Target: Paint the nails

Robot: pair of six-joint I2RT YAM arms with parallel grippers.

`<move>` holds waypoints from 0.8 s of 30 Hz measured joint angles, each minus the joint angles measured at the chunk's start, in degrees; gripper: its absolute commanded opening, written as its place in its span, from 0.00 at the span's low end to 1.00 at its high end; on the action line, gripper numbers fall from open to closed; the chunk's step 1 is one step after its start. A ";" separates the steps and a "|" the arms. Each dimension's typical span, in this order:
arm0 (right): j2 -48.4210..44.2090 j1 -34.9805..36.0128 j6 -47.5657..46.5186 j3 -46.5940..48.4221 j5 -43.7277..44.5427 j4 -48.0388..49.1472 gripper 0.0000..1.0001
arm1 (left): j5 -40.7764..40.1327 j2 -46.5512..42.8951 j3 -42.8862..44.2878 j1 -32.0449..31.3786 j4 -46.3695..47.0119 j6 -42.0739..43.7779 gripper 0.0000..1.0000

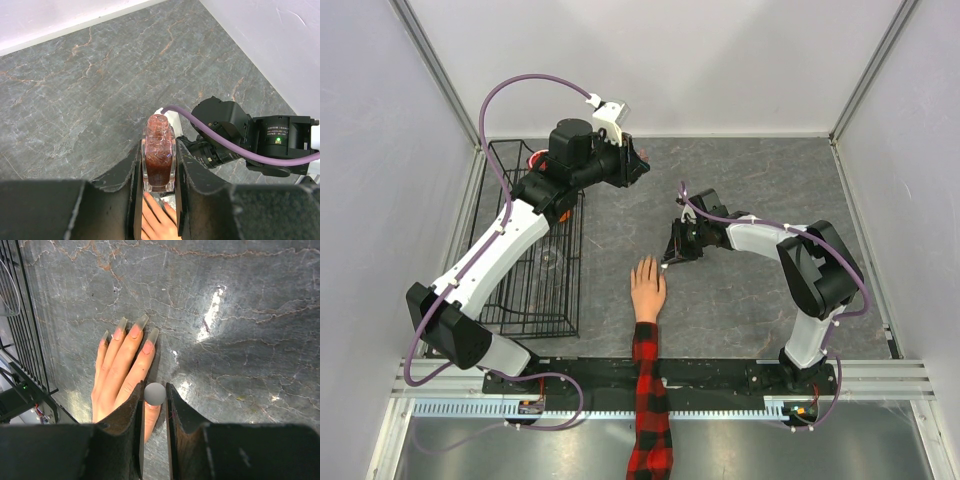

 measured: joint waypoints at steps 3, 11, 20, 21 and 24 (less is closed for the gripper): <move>0.02 0.00 0.09 0.20 0.00 0.09 0.00 | 0.00 0.00 0.00 0.00 0.00 0.00 0.02; 0.90 0.00 0.13 0.66 0.00 0.59 0.00 | -0.02 0.00 0.00 0.00 0.02 0.00 0.02; 0.94 0.02 0.11 1.38 1.03 0.39 0.00 | 0.00 0.00 0.00 0.00 0.00 0.00 0.02; 0.94 0.02 0.11 1.40 1.14 0.42 0.00 | 0.00 0.00 0.00 0.00 0.02 0.00 0.02; 0.90 0.02 0.09 1.40 1.31 -0.26 0.00 | 0.00 0.00 0.00 0.00 0.02 0.00 0.02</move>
